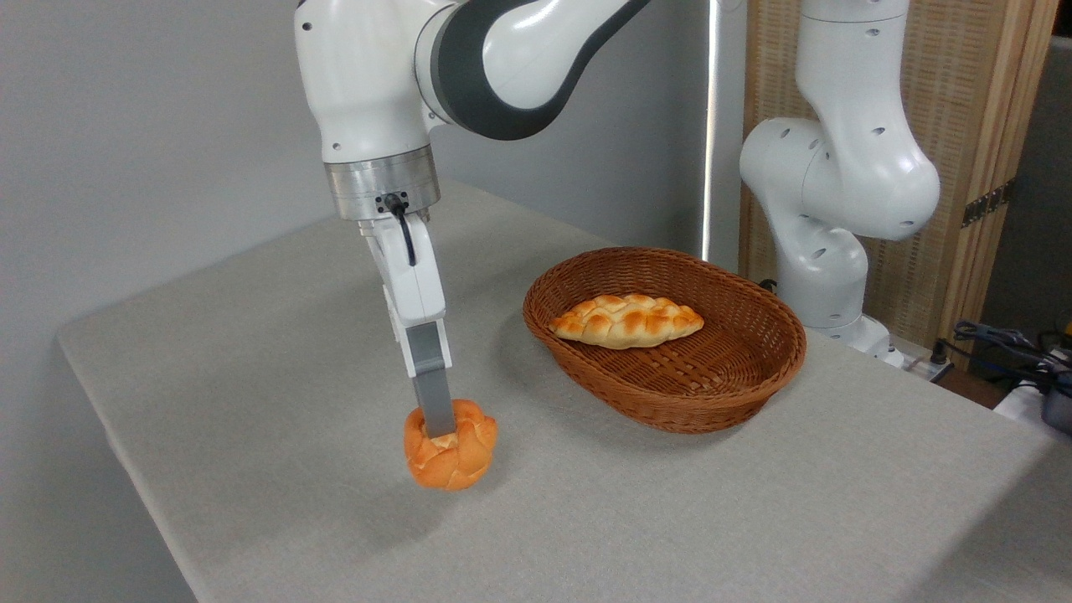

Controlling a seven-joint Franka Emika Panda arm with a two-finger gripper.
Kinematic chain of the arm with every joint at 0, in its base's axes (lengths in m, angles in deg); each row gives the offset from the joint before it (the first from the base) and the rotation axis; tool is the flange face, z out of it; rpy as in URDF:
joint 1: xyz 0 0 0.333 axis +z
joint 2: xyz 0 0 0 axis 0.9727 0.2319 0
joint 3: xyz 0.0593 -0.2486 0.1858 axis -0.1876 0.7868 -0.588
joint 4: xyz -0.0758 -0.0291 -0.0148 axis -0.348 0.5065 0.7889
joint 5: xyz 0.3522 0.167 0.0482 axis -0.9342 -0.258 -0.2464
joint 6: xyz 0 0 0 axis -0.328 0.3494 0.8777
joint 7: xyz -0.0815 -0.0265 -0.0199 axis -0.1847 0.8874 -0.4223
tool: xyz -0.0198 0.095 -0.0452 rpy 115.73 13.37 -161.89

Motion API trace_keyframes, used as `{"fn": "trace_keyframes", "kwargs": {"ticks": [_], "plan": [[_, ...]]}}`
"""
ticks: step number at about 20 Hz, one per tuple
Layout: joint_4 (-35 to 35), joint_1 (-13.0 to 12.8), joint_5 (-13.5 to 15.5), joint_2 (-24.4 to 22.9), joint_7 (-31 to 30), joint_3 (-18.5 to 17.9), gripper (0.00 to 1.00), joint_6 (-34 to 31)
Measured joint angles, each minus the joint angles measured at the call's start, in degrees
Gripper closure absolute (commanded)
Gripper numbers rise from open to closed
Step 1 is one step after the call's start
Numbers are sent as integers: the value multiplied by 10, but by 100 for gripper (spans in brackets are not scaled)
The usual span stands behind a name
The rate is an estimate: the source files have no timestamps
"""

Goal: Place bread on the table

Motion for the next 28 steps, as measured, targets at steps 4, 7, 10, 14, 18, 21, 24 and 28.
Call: {"fn": "trace_keyframes", "kwargs": {"ticks": [4,7,10,14,18,21,24,28], "plan": [[2,0,-29,5,-8,0,0,4],[2,0,-32,14,-8,0,0,7],[2,-5,-32,22,-8,0,0,9],[4,-6,-32,24,-10,0,0,9],[32,-6,6,23,-69,-1,0,8],[75,-3,64,23,-98,-4,0,-47],[145,0,117,28,-99,-9,0,-162],[200,32,183,26,-104,-12,0,-229]]}}
